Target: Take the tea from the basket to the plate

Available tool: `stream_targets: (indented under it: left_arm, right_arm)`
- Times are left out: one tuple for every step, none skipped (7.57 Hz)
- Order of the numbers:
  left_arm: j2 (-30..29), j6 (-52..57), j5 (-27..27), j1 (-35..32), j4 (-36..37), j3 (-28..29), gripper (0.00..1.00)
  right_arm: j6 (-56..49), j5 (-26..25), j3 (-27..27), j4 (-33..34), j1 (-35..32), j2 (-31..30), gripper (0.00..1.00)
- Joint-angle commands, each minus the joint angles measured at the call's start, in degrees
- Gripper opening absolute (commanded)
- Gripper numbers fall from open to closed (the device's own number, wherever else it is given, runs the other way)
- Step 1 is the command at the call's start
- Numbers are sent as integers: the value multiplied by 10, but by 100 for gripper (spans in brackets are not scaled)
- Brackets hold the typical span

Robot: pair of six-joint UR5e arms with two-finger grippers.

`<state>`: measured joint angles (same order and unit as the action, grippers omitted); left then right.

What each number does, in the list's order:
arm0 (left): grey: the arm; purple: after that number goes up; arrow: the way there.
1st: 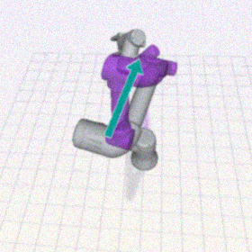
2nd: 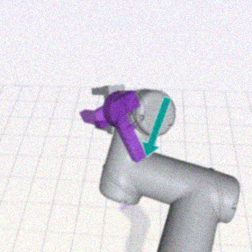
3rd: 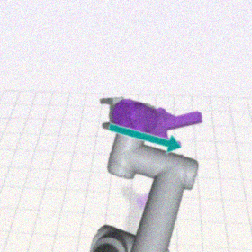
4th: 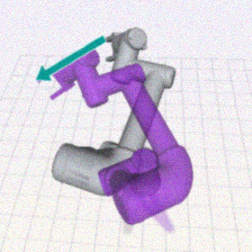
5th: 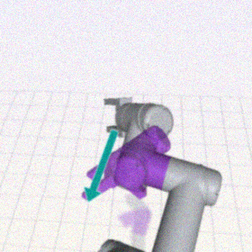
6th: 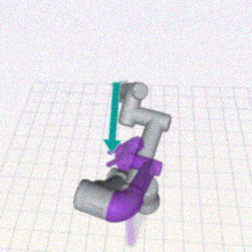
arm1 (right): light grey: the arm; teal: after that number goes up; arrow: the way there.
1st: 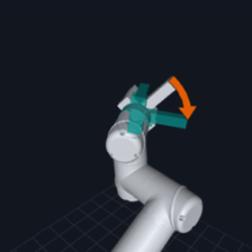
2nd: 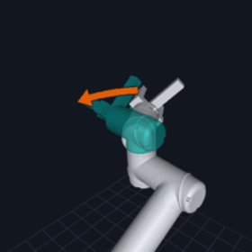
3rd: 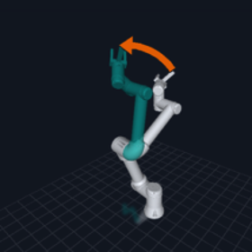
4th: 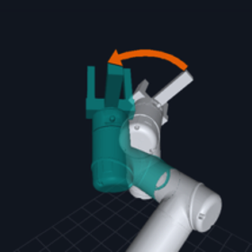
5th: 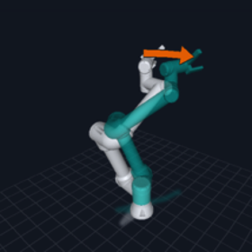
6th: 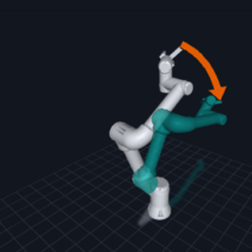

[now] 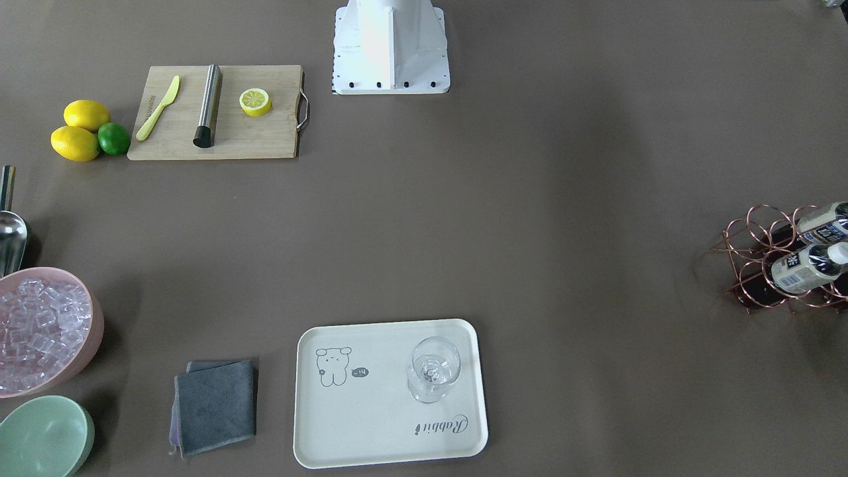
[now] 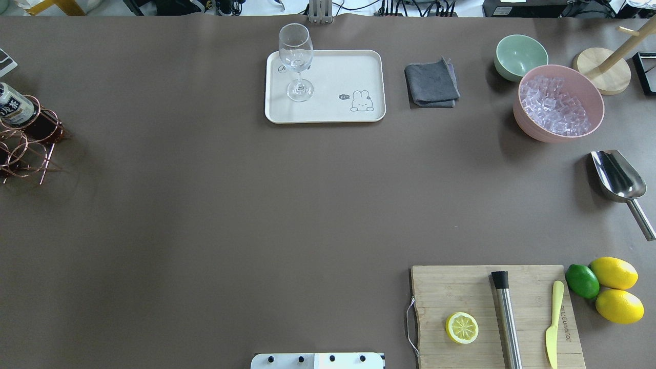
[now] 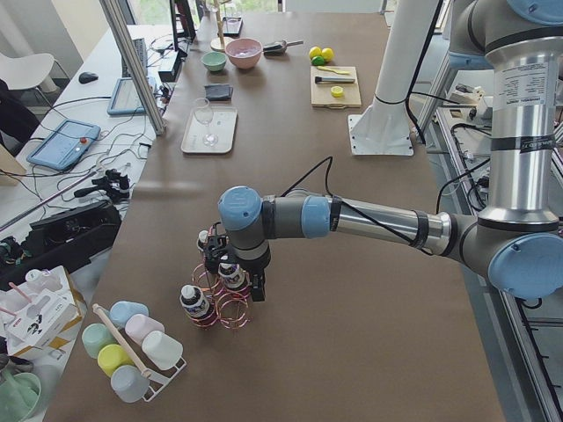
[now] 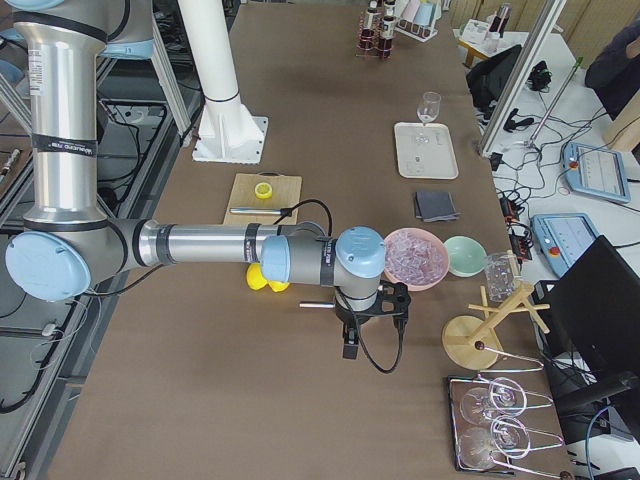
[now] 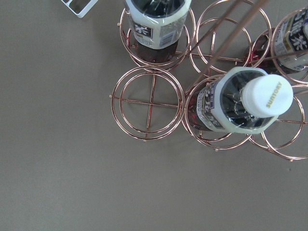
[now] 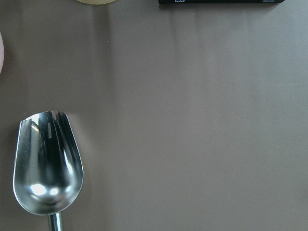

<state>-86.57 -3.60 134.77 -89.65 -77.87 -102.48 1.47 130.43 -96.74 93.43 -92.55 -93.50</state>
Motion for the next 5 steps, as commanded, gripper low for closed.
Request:
stream_targets:
  left_arm:
    - [1, 0, 8, -1, 1, 0, 99]
    - [1, 0, 8, -2, 1, 0, 99]
    - [1, 0, 8, -2, 1, 0, 99]
    - [1, 0, 7, -2, 2, 0, 99]
    - [1, 0, 5, -2, -3, -2, 99]
  right_arm:
    - [-1, 0, 0, 0, 0, 1, 100]
    - [0, 0, 1, 0, 0, 1, 100]
    - [1, 2, -4, 0, 0, 1, 100]
    - [-1, 2, -3, 0, 0, 1, 100]
    - [-3, 4, -4, 0, 0, 1, 100]
